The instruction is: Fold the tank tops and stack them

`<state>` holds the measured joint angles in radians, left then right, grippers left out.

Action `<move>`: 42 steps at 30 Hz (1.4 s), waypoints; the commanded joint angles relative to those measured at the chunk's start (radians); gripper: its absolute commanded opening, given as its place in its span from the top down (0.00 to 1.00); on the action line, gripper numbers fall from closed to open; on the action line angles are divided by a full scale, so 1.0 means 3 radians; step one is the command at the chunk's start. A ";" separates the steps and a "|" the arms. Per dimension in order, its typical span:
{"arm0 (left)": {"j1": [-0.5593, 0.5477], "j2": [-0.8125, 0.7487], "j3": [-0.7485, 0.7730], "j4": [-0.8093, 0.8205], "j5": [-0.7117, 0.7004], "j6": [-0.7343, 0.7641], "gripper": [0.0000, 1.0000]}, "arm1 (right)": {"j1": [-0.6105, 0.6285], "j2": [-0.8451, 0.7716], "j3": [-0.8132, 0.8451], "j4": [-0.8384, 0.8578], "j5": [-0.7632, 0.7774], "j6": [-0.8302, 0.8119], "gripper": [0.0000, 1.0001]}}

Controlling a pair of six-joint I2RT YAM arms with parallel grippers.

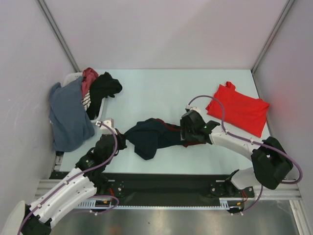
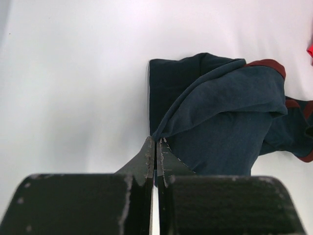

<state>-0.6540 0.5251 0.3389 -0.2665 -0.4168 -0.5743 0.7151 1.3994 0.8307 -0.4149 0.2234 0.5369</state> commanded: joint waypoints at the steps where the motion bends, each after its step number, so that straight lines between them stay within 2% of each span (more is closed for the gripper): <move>1: 0.0017 0.0019 -0.0015 0.0142 -0.0078 0.0094 1.00 | -0.0077 0.0116 0.0242 0.0110 0.0161 -0.0199 0.39; 7: 0.0017 0.0014 -0.0020 0.0152 -0.0104 0.0099 1.00 | -0.0323 0.0387 0.0330 0.0191 0.0033 -0.0394 0.41; 13: 0.0017 0.0024 -0.0020 0.0167 -0.0099 0.0104 1.00 | -0.0568 0.0601 0.0355 0.0493 -0.0437 -0.0629 0.46; 22: 0.0017 0.0055 -0.0015 0.0162 -0.0094 0.0104 1.00 | -0.0573 0.0770 0.0432 0.0595 -0.0714 -0.0690 0.54; 25: 0.0017 0.0055 -0.0010 0.0157 -0.0094 0.0104 1.00 | -0.0568 0.0796 0.0442 0.0585 -0.0842 -0.0690 0.66; 26: 0.0017 0.0050 -0.0010 0.0162 -0.0094 0.0104 1.00 | -0.0568 0.0791 0.0463 0.0560 -0.0862 -0.0685 0.81; 27: 0.0017 0.0050 -0.0010 0.0157 -0.0094 0.0104 0.99 | -0.0568 0.0781 0.0473 0.0544 -0.0857 -0.0685 0.90; 28: 0.0017 0.0050 -0.0010 0.0152 -0.0094 0.0104 1.00 | -0.0563 0.0740 0.0483 0.0529 -0.0852 -0.0685 0.97; 29: 0.0017 0.0039 -0.0010 0.0147 -0.0099 0.0104 1.00 | -0.0563 0.0699 0.0488 0.0499 -0.0811 -0.0680 1.00; 36: 0.0017 0.0090 0.0163 0.0055 -0.0140 -0.0028 1.00 | -0.0737 0.0214 0.0876 0.0090 -0.0545 -0.0736 1.00; 42: 0.0017 0.0417 0.0935 -0.0180 -0.0329 -0.0320 1.00 | -0.1228 -0.0303 0.1510 -0.0090 -0.0708 -0.0680 1.00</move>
<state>-0.6540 0.6220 0.4767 -0.3290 -0.4519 -0.6193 0.4019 1.4147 1.1782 -0.4160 0.0166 0.3355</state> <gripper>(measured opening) 0.011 0.019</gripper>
